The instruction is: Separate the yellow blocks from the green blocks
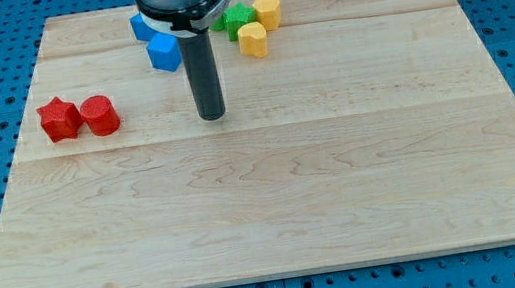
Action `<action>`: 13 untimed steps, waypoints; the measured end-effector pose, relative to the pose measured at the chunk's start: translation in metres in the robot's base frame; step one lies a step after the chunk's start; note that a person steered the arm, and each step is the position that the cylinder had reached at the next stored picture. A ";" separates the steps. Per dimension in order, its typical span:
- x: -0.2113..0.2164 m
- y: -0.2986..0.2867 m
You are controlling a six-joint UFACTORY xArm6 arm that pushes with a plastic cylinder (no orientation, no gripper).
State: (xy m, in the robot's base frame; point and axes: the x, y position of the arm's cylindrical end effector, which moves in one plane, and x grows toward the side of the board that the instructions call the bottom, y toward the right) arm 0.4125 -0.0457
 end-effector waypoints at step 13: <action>-0.011 0.024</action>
State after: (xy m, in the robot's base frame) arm 0.4010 -0.0222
